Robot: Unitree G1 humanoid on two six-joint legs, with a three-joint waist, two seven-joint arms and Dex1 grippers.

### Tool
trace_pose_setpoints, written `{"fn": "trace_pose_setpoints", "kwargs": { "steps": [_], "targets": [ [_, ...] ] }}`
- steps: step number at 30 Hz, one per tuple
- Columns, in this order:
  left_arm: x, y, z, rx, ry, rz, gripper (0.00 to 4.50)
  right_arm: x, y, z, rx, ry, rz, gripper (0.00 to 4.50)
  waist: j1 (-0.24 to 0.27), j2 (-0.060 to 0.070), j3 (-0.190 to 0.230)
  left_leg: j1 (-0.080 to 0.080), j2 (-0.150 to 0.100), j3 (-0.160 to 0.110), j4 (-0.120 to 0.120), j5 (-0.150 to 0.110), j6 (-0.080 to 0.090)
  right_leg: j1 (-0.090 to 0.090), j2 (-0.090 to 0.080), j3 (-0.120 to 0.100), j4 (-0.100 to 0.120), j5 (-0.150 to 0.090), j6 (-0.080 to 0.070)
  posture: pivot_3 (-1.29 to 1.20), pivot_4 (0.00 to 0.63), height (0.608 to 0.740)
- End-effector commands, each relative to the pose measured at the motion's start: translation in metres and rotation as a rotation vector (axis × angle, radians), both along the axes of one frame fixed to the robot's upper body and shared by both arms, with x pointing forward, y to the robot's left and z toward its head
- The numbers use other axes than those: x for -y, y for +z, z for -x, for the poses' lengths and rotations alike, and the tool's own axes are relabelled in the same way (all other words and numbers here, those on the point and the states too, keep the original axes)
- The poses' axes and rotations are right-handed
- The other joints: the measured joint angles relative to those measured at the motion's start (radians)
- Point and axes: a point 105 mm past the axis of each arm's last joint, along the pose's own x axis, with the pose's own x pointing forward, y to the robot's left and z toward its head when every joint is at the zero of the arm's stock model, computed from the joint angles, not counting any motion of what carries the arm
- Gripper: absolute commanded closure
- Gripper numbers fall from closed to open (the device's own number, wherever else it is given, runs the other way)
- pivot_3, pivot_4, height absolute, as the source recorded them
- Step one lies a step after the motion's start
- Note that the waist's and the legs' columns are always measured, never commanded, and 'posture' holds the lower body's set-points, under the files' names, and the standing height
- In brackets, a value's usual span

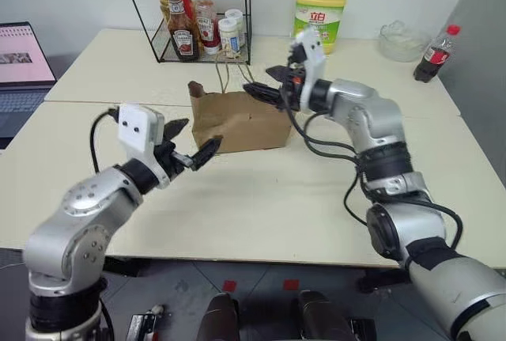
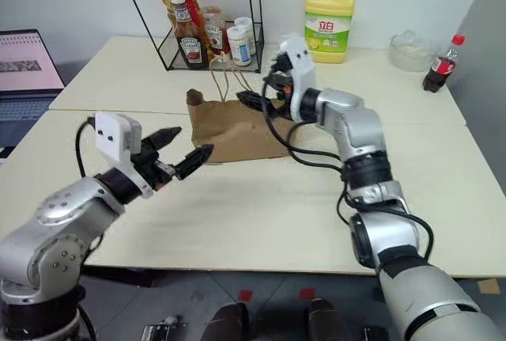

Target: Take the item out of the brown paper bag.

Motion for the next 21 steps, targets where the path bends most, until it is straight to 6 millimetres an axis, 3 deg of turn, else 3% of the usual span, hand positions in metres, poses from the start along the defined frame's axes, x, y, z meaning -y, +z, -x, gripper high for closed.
{"fn": "trace_pose_setpoints", "kwargs": {
  "steps": [1, 6, 11, 17, 21],
  "targets": [
    [-0.013, 0.028, -0.017, 0.075, -0.016, -0.074, 0.0, 0.015, 0.019, 0.022, 0.103, -0.005, 0.017, 0.04, 0.0, 0.0, 0.0, 0.0, 0.0, 0.0, 0.0, 0.0, 0.0, 0.0, 0.0, 0.0, 0.0, 0.0, 0.0, 0.0, 0.15, 0.74],
    [-0.032, 0.056, -0.065, 0.144, 0.042, -0.231, 0.0, 0.04, 0.001, 0.036, 0.135, -0.106, 0.082, 0.04, 0.006, 0.0, 0.0, 0.0, 0.0, -0.001, 0.0, 0.0, 0.0, 0.0, 0.001, 0.0, -0.001, 0.0, 0.0, 0.0, 0.15, 0.74],
    [-0.031, 0.076, -0.109, 0.196, 0.077, -0.33, 0.0, 0.049, -0.024, 0.056, 0.106, -0.161, 0.103, 0.04, 0.007, 0.0, 0.0, -0.001, 0.0, -0.001, 0.001, 0.0, 0.0, 0.0, 0.001, -0.001, -0.001, 0.0, 0.0, 0.0, 0.15, 0.74],
    [-0.018, 0.075, -0.145, 0.202, 0.099, -0.498, 0.0, 0.055, -0.052, 0.08, 0.134, -0.221, 0.192, 0.04, 0.006, 0.0, 0.0, -0.006, -0.001, -0.002, 0.006, 0.0, 0.0, -0.003, 0.001, -0.001, -0.001, 0.0, 0.0, 0.0, 0.15, 0.74],
    [-0.011, 0.066, -0.157, 0.166, 0.113, -0.605, 0.0, 0.062, -0.061, 0.079, 0.119, -0.292, 0.187, 0.04, 0.0, -0.001, 0.0, -0.008, -0.001, -0.003, 0.007, 0.0, 0.001, -0.003, 0.001, -0.002, -0.001, 0.0, 0.0, 0.0, 0.15, 0.74]
  ]
}}
